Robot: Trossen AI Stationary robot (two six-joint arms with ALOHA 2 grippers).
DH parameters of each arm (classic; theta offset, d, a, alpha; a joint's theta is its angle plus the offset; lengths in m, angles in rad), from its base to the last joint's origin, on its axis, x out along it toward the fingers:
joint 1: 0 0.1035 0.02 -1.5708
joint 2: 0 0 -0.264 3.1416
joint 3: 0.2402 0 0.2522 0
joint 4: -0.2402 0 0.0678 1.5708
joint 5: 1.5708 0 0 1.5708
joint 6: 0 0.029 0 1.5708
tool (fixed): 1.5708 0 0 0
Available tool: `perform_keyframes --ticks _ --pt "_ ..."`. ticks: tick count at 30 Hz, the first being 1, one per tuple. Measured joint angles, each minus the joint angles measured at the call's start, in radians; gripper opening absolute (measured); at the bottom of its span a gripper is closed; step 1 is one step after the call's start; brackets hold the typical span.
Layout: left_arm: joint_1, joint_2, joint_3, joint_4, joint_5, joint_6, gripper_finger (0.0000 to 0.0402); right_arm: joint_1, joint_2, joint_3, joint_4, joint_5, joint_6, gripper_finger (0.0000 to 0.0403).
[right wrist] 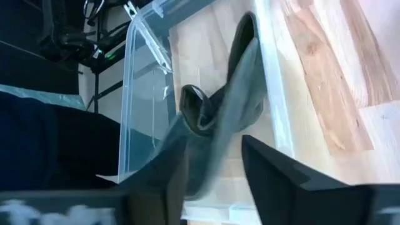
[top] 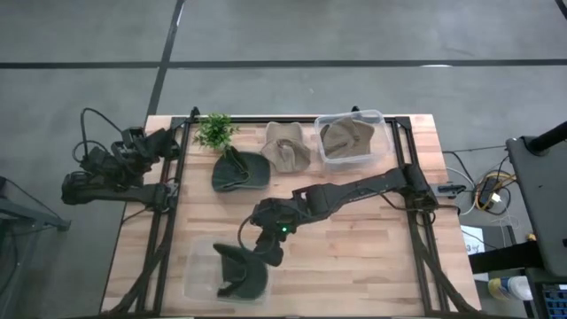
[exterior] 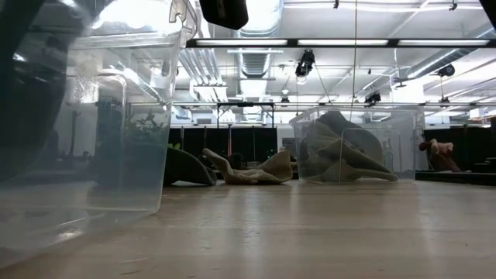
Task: Pick & Place hat
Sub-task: Put the bottom green cap into the bottom transparent bin, then put the green cap into the bottom transparent bin
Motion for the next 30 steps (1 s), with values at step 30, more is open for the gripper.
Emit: perform_keyframes --ticks 30 --pt "0.0 0.0 -0.001 -0.073 0.018 0.002 0.0113 -0.18 -0.013 0.103 -0.155 0.152 -0.336 0.0178"
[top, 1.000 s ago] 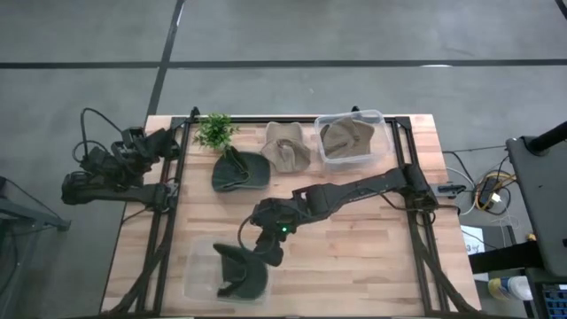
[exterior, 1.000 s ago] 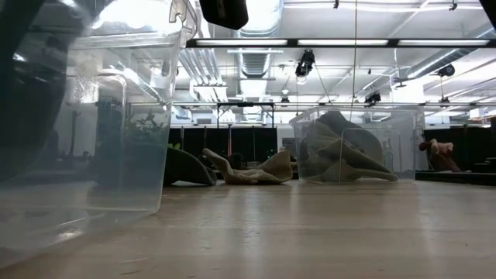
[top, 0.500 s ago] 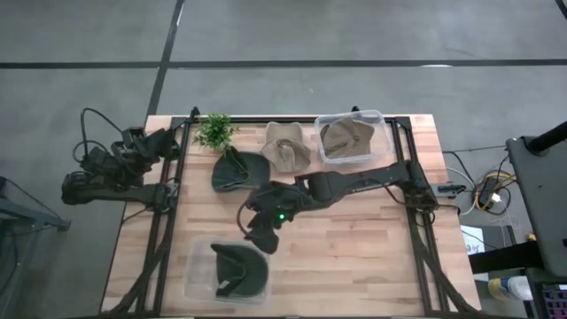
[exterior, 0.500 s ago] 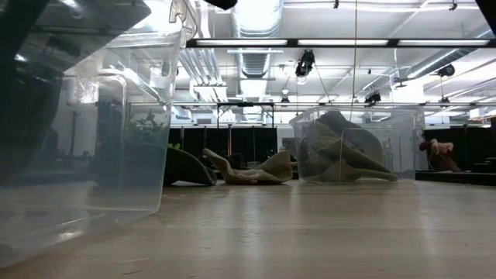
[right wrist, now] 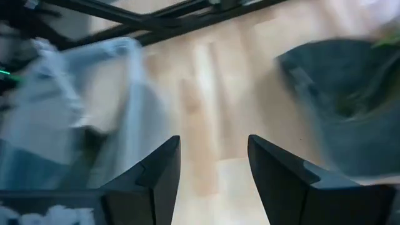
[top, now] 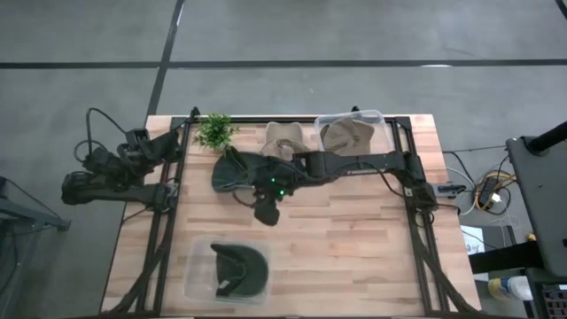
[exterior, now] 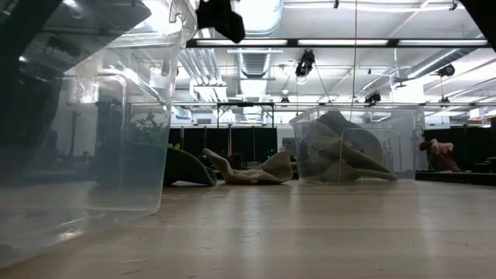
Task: Pick & Place hat
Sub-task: Put the green cap into the bottom transparent bin
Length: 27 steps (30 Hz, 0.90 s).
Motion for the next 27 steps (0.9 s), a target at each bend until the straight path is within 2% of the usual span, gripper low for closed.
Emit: perform_keyframes --ticks 4,13,21,27 --pt "0.0 0.0 0.0 -0.051 0.001 -0.001 0.0113 -0.035 0.0 -0.021 0.001 0.064 -0.134 0.0172" --pt "0.0 0.0 0.0 -0.082 0.016 -0.001 0.0113 -0.074 -0.001 -0.131 0.011 0.09 -0.319 0.0171" --pt "0.0 0.007 0.001 -0.128 0.032 0.025 0.0113 -0.096 -0.001 -0.282 0.188 0.089 -0.313 0.0171" --pt "0.0 0.071 0.069 -0.339 0.099 0.009 0.0113 -0.102 -0.001 -0.356 0.193 0.088 -0.235 0.0169"
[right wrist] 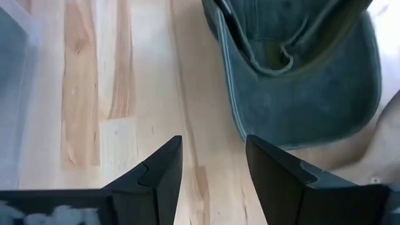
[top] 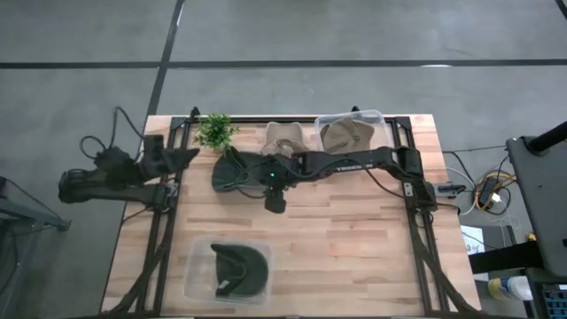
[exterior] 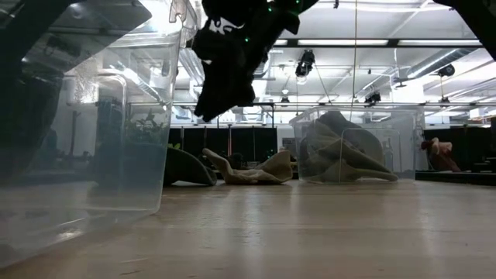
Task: Pick & Place hat
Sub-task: Put the green cap into the bottom transparent bin
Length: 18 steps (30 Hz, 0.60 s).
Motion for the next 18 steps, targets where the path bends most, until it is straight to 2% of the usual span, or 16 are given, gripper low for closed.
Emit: perform_keyframes --ticks 8,14,18 --pt "0.001 0.105 0.129 -0.196 0.022 0.002 0.0113 -0.004 0.001 -0.061 0.137 -0.001 -0.031 0.0163" --pt "0.001 0.139 0.214 -0.383 0.022 0.028 0.0113 -0.008 0.028 -0.07 0.142 -0.001 -0.006 0.016" --pt "0.0 0.172 0.257 -0.573 0.022 0.053 0.0113 -0.005 0.026 -0.065 0.112 -0.011 0.085 0.0157"
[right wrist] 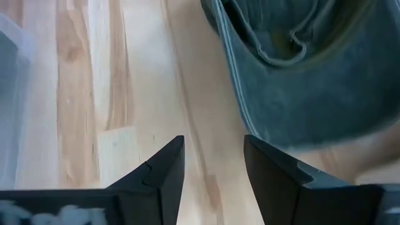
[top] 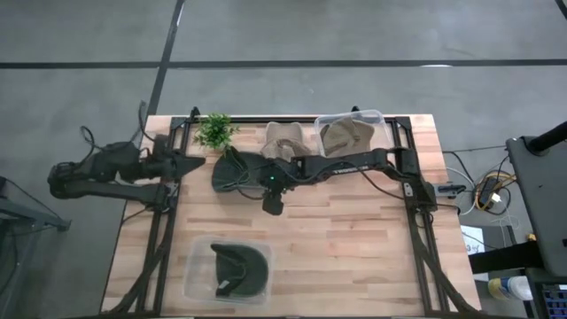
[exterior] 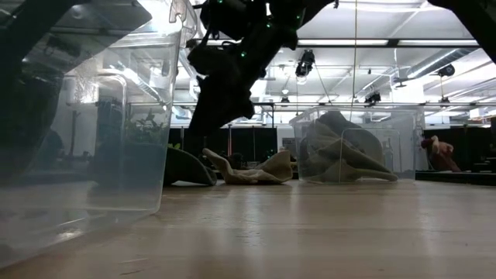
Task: Pick & Place hat
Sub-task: Put the green cap into the bottom transparent bin
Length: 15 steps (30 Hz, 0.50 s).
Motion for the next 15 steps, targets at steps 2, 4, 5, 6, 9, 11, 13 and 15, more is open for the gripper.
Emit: perform_keyframes --ticks 2,4,5,6,9,11,13,15 --pt "0.0 0.026 0.016 -0.089 0.0 0.025 0.0113 0.003 -0.01 0.008 -0.046 -0.002 0.017 0.0153" --pt "0.0 0.056 0.029 -0.158 0.007 0.067 0.0113 0.005 -0.024 0.021 -0.093 -0.028 0.031 0.015" --pt "0.0 0.074 0.034 -0.183 0.023 0.087 0.0113 0.006 -0.031 0.028 -0.112 -0.051 0.043 0.0148" --pt "0.0 0.093 0.038 -0.197 0.043 0.105 0.0113 0.007 -0.04 0.034 -0.132 -0.078 0.057 0.0146" --pt "0.0 0.156 0.044 -0.205 0.136 0.174 0.0113 0.007 -0.058 0.045 -0.169 -0.176 0.089 0.0141" --pt "0.0 0.202 0.046 -0.205 0.196 0.22 0.0113 0.011 -0.07 0.048 -0.181 -0.227 0.125 0.0138" --pt "0.0 0.25 0.051 -0.206 0.23 0.275 0.0113 0.018 -0.084 0.052 -0.187 -0.272 0.14 0.0134" --pt "0.0 0.295 0.056 -0.205 0.233 0.339 0.0113 0.032 -0.104 0.053 -0.187 -0.287 0.157 0.013"
